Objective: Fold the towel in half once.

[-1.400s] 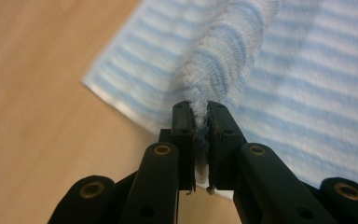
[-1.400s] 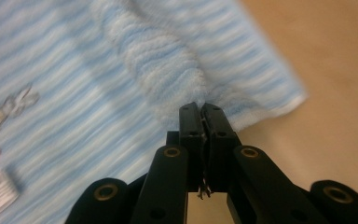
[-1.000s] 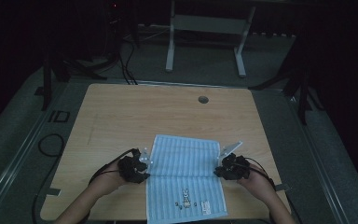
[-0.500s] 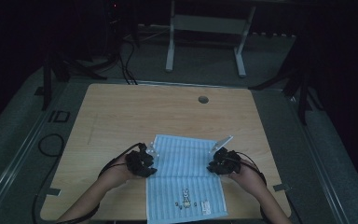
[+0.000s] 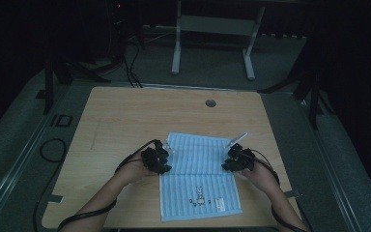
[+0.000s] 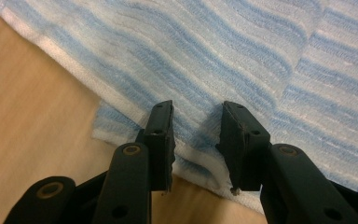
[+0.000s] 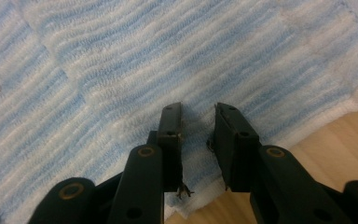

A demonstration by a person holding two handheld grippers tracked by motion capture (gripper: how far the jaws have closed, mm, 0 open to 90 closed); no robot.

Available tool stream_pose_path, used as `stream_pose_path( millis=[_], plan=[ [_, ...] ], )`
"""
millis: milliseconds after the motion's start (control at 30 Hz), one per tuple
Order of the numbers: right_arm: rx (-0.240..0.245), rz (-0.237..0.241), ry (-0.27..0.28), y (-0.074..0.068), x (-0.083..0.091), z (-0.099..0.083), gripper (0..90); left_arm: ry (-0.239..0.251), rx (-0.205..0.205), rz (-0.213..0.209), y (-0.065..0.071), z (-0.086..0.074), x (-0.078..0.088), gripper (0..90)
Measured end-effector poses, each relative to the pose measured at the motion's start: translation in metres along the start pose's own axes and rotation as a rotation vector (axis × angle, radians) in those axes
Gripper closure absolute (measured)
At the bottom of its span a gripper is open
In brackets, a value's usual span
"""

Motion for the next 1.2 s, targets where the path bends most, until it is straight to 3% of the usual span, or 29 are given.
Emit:
stream_pose_path(
  millis=[167, 667, 833, 1000, 1067, 1200],
  plan=[
    [-0.010, -0.042, -0.018, 0.009, 0.001, 0.001, 67.3, -0.013, -0.003, 0.012, -0.008, 0.015, -0.007, 64.6],
    [-0.089, -0.059, -0.031, 0.036, 0.004, -0.003, 67.4, -0.032, 0.003, 0.019, -0.022, 0.049, -0.023, 64.5],
    [-0.106, -0.056, -0.030, 0.041, 0.005, -0.005, 67.4, -0.033, 0.007, 0.016, -0.024, 0.053, -0.025, 64.5],
    [-0.098, -0.046, -0.032, 0.040, 0.009, -0.003, 67.5, -0.036, 0.050, 0.005, -0.025, 0.054, -0.021, 62.7],
    [-0.097, -0.037, -0.007, 0.040, 0.017, -0.002, 67.4, -0.020, 0.053, 0.001, -0.028, 0.056, -0.013, 61.3],
    [-0.093, -0.062, 0.028, 0.046, 0.034, 0.005, 66.9, -0.001, 0.055, 0.038, -0.036, 0.067, 0.002, 59.5]
  ],
)
Point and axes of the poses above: each handheld gripper's, and its own axes: x roughly backward along the jaws, z roughly out of its top, y roughly to its right, the point moved 1 cm from there along -x, roughly forward along the jaws
